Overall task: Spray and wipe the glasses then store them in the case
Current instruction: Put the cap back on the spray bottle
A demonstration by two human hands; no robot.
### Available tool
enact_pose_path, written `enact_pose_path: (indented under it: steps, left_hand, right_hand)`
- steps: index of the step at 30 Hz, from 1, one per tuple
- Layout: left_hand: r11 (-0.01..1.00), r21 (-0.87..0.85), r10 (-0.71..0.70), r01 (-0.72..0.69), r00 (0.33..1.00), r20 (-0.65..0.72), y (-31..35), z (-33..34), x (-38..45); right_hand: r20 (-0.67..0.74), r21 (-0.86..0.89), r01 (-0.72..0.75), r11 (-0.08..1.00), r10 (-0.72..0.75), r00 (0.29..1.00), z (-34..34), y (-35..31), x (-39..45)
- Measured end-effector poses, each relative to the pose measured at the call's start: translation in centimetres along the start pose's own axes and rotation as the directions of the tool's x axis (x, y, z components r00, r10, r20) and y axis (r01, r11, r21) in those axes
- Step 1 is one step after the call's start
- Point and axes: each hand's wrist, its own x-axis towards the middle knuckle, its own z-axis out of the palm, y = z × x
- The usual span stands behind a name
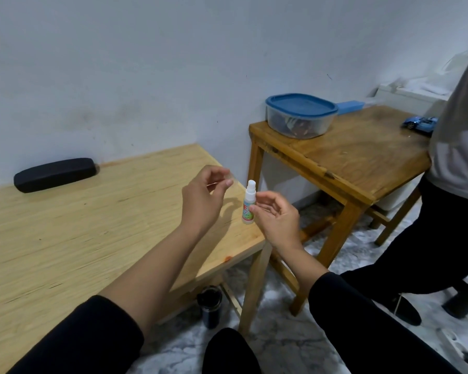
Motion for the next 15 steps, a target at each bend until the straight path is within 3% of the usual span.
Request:
enact_pose_path:
  steps: [15]
  left_hand:
    - [0.972, 0.14, 0.148, -0.188, 0.955, 0.259, 1.3, 1.4, 0.3]
  right_hand:
    - [0.056, -0.002, -0.003, 1.0, 0.004, 0.998, -0.4, -0.8, -0.2]
